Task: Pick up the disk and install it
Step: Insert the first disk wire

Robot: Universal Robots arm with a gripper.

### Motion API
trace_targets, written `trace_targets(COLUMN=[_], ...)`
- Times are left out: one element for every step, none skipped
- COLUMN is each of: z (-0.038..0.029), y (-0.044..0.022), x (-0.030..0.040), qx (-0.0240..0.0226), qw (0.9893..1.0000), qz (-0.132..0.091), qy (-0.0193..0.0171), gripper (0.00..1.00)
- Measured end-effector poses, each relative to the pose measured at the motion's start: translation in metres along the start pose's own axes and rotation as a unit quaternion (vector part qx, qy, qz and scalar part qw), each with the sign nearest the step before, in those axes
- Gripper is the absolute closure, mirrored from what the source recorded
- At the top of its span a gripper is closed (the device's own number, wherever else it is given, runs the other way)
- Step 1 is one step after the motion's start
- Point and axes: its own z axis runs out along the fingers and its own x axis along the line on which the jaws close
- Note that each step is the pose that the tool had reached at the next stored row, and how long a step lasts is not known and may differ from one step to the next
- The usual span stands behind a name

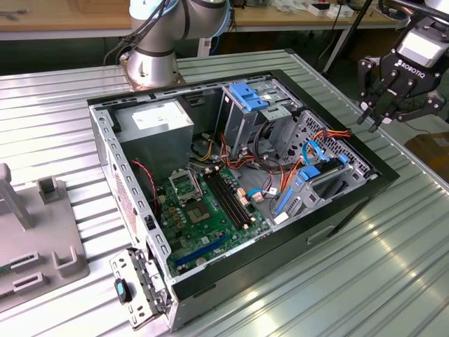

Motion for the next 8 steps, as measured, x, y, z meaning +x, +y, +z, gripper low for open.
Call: trace_targets(z=[0.0, 0.0, 0.0, 0.0, 0.0, 0.0, 0.0, 0.0], y=[0.0, 0.0, 0.0, 0.0, 0.0, 0.0, 0.0, -0.0008], x=[0.0, 0.0, 0.0, 0.0, 0.0, 0.0, 0.0, 0.0001], qx=[0.0, 0.0, 0.0, 0.0, 0.0, 0.0, 0.0, 0.0], qw=[1.0, 1.0, 1.0, 1.0, 1.0, 1.0, 1.0, 1.0], qz=[0.0, 0.0, 0.0, 0.0, 0.0, 0.0, 0.0, -0.002], qy=[0.0, 0.0, 0.0, 0.0, 0.0, 0.0, 0.0, -0.0001], gripper=[0.7, 0.7, 0.7, 0.7, 0.7, 0.7, 0.7, 0.7])
